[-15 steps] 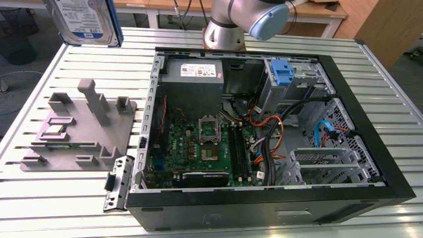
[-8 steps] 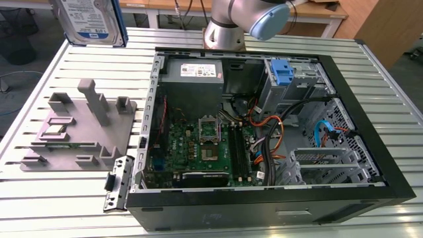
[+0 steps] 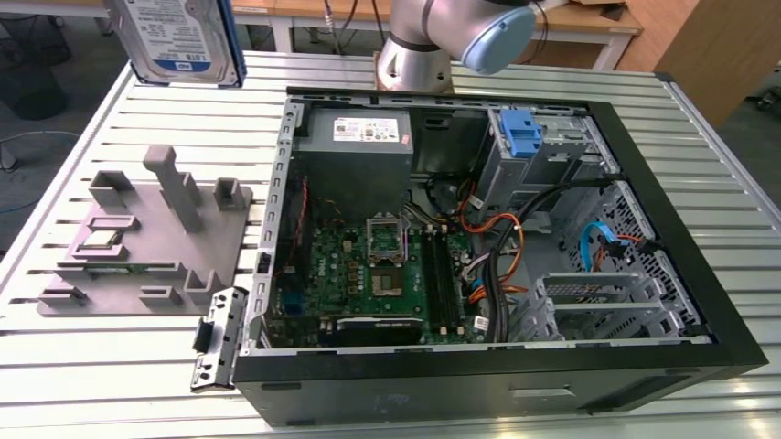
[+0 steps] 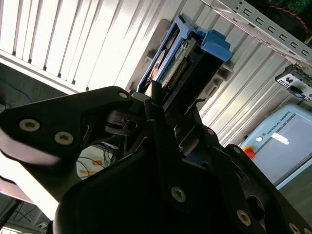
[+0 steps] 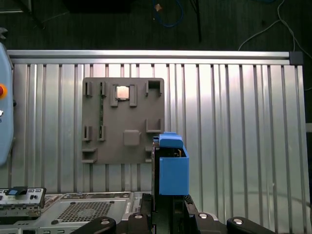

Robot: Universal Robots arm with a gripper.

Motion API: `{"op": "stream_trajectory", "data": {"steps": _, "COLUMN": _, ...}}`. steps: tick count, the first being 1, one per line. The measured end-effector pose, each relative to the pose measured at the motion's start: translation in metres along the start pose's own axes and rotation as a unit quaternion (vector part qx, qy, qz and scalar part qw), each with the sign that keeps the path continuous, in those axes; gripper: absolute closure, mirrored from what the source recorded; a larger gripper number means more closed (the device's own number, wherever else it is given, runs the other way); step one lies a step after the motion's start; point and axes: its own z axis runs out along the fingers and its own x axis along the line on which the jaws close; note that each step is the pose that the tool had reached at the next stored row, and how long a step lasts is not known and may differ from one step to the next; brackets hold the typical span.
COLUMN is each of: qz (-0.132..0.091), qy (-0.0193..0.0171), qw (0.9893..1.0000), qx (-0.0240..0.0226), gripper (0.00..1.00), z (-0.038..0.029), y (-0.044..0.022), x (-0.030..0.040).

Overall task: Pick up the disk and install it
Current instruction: 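Pick up the disk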

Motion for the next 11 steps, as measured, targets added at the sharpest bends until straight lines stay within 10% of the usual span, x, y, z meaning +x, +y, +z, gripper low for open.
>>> {"op": "stream_trajectory", "data": {"steps": 11, "qz": 0.000, "qy": 0.0000, "qw": 1.0000, "qx": 0.0000, "gripper": 0.65, "z": -0.0006, "y": -0.0150, "x": -0.0005}}
